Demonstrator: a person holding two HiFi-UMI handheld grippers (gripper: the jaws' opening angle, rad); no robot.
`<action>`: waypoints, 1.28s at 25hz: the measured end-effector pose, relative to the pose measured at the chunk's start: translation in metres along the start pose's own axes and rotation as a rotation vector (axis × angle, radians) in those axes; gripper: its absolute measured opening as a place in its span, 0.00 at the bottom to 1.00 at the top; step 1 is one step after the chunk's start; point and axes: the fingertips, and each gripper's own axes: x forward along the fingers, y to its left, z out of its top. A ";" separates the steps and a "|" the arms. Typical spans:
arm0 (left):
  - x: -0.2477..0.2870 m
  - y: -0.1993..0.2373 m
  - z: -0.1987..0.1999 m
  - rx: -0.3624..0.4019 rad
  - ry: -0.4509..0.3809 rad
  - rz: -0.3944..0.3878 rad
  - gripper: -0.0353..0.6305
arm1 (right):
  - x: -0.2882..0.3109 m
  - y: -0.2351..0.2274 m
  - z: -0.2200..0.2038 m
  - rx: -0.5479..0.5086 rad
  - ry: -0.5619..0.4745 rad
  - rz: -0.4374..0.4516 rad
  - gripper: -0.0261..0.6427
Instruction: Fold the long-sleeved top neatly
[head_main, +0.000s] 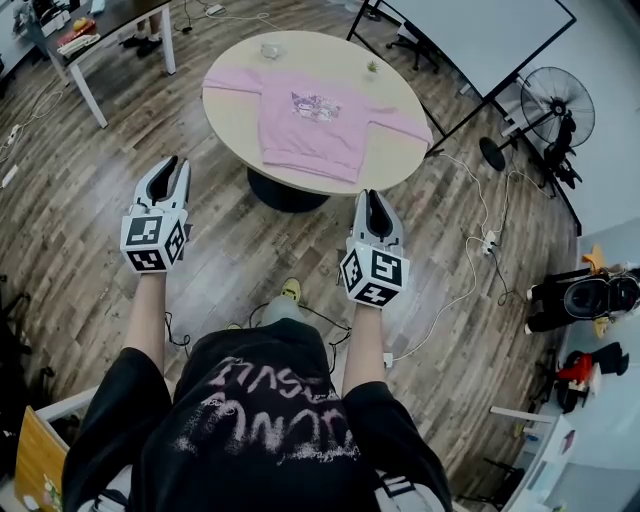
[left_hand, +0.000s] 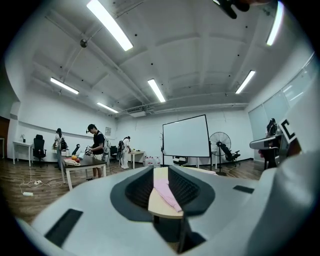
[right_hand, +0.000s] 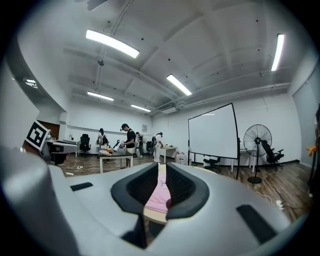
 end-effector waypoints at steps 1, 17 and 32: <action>0.005 0.001 -0.001 -0.003 0.004 -0.004 0.21 | 0.004 0.000 -0.001 0.001 0.000 0.003 0.13; 0.186 0.014 -0.037 0.018 0.111 0.030 0.26 | 0.191 -0.065 -0.045 0.057 0.071 0.073 0.27; 0.328 0.038 -0.051 0.013 0.214 0.188 0.28 | 0.374 -0.109 -0.067 0.088 0.170 0.229 0.28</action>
